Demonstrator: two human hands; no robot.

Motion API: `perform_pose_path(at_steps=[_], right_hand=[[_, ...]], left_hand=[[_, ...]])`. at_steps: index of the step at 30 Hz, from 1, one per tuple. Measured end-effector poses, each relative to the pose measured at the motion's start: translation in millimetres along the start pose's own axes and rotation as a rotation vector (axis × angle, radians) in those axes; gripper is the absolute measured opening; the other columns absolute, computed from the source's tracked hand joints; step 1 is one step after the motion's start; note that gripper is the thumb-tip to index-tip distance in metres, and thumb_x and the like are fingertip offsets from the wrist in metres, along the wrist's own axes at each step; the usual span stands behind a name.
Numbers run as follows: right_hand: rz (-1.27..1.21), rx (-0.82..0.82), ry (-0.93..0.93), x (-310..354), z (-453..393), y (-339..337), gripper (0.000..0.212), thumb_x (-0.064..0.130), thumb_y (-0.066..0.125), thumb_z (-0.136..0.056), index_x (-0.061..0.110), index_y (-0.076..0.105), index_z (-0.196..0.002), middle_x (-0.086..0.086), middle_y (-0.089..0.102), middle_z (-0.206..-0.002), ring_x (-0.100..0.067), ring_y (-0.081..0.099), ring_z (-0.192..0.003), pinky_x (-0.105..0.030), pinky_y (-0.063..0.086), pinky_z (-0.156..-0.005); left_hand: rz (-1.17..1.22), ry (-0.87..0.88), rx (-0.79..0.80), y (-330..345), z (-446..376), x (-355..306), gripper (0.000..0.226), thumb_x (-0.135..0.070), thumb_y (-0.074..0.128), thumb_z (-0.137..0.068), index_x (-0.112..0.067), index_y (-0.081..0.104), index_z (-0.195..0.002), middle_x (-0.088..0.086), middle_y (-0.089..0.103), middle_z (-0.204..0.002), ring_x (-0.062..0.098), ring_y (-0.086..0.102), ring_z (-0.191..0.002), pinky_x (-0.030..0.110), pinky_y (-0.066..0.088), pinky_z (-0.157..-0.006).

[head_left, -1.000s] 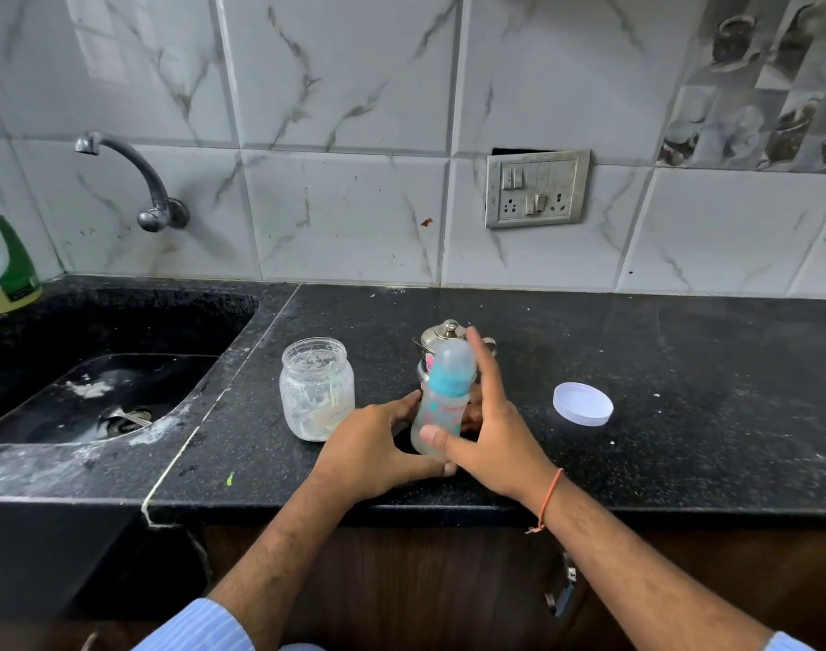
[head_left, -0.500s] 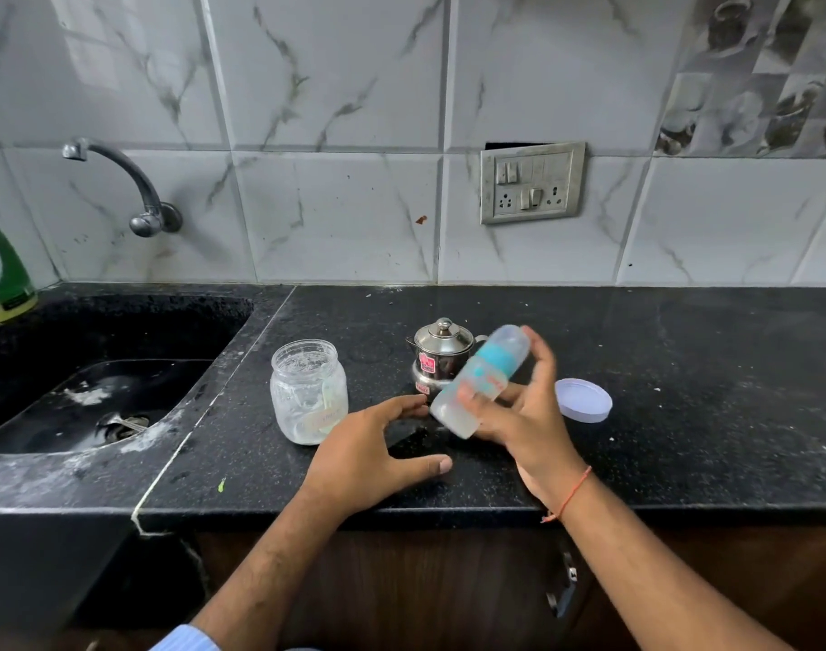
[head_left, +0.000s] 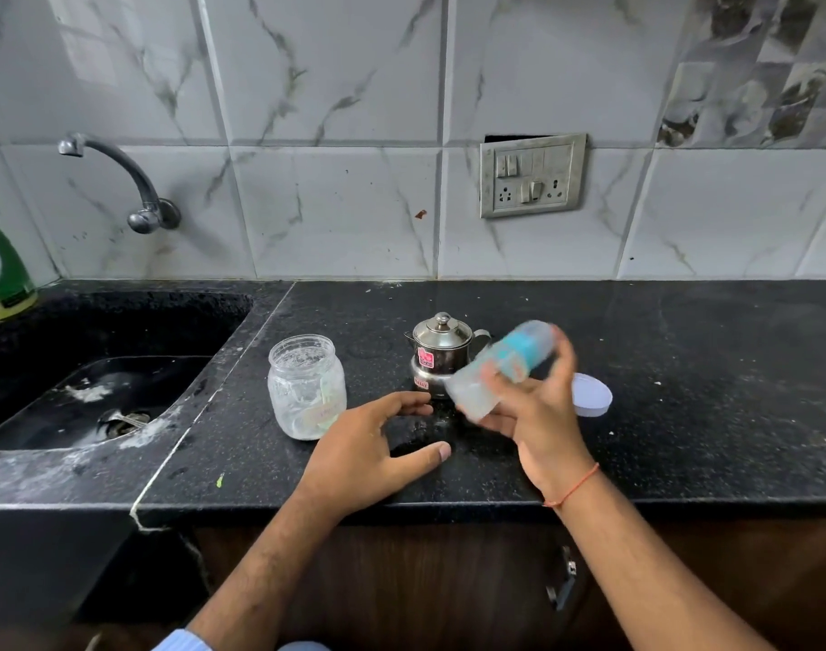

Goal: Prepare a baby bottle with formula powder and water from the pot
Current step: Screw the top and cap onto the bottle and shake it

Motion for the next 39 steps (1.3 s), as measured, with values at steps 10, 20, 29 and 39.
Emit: perform_pose_path(at_steps=[10,20,29,39], right_hand=[[0.062,0.068,0.01,-4.0,5.5,12.1,0.087,0.003,0.083,-0.085,0.042,0.035,-0.147,-0.016,0.074,-0.124,-0.037,0.077,-0.108,-0.051,0.065,-0.07],[-0.108,-0.088,-0.007,1.3,2.7,-9.0,0.075,0.008,0.079,-0.092,0.037,0.033,-0.144,-0.011,0.069,-0.131,-0.04,0.075,-0.112,-0.055,0.065,-0.072],[0.025,0.009,0.001,-1.0,2.2,3.0,0.075,0.002,0.079,-0.092,0.046,0.039,-0.138,-0.013,0.07,-0.128,-0.035,0.076,-0.109,-0.053,0.065,-0.07],[0.074,0.06,0.005,-6.4,1.7,12.9,0.082,0.001,0.081,-0.089,0.041,0.038,-0.147,-0.012,0.077,-0.117,-0.034,0.078,-0.104,-0.054,0.066,-0.072]], left_hand=[[0.014,-0.012,0.004,-2.4,-1.8,1.8,0.062,-0.057,0.09,-0.085,-0.041,0.068,-0.141,-0.037,0.073,-0.127,-0.005,0.053,-0.051,0.011,0.043,-0.057],[0.013,-0.007,0.008,-0.9,-0.8,0.7,0.07,-0.059,0.091,-0.084,-0.041,0.064,-0.146,-0.038,0.072,-0.13,0.001,0.052,-0.05,0.012,0.044,-0.057],[-0.018,0.004,0.018,-2.0,1.1,-4.3,0.073,-0.063,0.089,-0.082,-0.042,0.063,-0.147,-0.037,0.072,-0.128,-0.004,0.056,-0.054,0.011,0.044,-0.059],[-0.013,0.005,0.014,-3.2,-0.3,-4.9,0.067,-0.053,0.092,-0.084,-0.041,0.066,-0.144,-0.034,0.075,-0.125,-0.007,0.059,-0.057,0.009,0.043,-0.06]])
Point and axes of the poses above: each hand's wrist, its own z-axis away from the middle knuckle, its own y-axis out of the palm, x = y × z, the point moved 9 cm from there along -z, towards the middle knuckle
